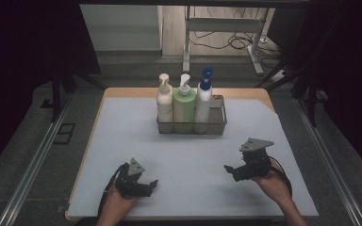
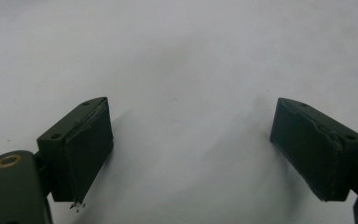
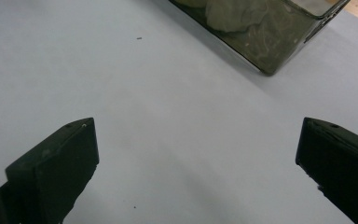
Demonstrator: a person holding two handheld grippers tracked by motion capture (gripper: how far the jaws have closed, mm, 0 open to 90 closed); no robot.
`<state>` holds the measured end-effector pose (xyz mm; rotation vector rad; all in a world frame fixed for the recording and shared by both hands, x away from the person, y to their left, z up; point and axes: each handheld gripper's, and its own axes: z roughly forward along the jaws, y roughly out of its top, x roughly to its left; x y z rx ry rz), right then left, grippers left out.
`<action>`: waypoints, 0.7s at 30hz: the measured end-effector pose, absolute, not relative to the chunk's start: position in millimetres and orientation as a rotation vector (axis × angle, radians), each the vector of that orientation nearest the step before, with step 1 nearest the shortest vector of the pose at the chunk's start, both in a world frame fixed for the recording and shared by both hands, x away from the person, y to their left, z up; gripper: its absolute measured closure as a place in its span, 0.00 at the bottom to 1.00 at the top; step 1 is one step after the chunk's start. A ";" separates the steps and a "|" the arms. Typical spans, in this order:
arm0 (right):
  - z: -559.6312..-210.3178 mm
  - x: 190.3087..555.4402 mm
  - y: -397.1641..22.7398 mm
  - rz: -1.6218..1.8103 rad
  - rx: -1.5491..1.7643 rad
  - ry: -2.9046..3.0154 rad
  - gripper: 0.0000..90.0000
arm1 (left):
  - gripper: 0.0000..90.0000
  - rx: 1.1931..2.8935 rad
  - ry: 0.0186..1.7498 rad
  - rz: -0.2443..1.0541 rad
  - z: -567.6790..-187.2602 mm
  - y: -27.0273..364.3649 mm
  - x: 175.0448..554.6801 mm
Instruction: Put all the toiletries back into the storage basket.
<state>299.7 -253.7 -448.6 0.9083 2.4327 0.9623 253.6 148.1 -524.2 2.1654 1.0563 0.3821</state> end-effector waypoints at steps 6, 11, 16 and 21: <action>-460.9 293.5 -257.2 0.977 0.931 2.424 0.00 | 0.14 2.169 1.055 0.381 -524.0 148.3 253.6; -473.9 290.0 -259.2 0.967 0.948 2.428 0.00 | 0.14 2.169 1.054 0.382 -524.1 148.3 253.7; -487.2 286.5 -260.1 0.958 0.960 2.438 0.00 | 0.14 2.169 1.054 0.382 -524.1 148.3 253.6; -500.2 284.3 -259.1 0.935 0.963 2.453 0.00 | 0.14 2.168 1.054 0.382 -524.1 148.3 253.6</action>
